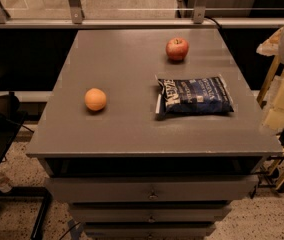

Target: Pick apple

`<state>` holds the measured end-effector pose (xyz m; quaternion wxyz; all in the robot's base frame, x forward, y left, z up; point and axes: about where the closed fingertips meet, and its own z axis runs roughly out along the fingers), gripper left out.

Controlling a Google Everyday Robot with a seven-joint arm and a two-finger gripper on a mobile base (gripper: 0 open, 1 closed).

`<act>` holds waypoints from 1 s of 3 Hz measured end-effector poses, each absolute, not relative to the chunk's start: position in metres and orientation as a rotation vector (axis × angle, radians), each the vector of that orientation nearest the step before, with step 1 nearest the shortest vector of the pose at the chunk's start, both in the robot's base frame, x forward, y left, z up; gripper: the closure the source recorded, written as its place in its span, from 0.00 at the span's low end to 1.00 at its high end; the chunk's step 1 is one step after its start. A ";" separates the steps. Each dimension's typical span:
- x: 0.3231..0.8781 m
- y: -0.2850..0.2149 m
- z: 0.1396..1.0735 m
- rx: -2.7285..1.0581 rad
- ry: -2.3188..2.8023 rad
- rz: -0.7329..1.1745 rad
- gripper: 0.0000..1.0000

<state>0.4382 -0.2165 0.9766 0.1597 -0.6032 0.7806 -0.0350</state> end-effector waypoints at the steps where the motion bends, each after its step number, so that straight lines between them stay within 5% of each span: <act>1: 0.438 -0.217 0.977 -1.723 2.230 -0.100 0.00; 3: 0.555 -0.249 0.961 -1.443 2.135 0.042 0.00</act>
Offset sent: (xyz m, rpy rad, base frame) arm 0.1294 -0.0443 -0.0189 0.2508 -0.1254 -0.0837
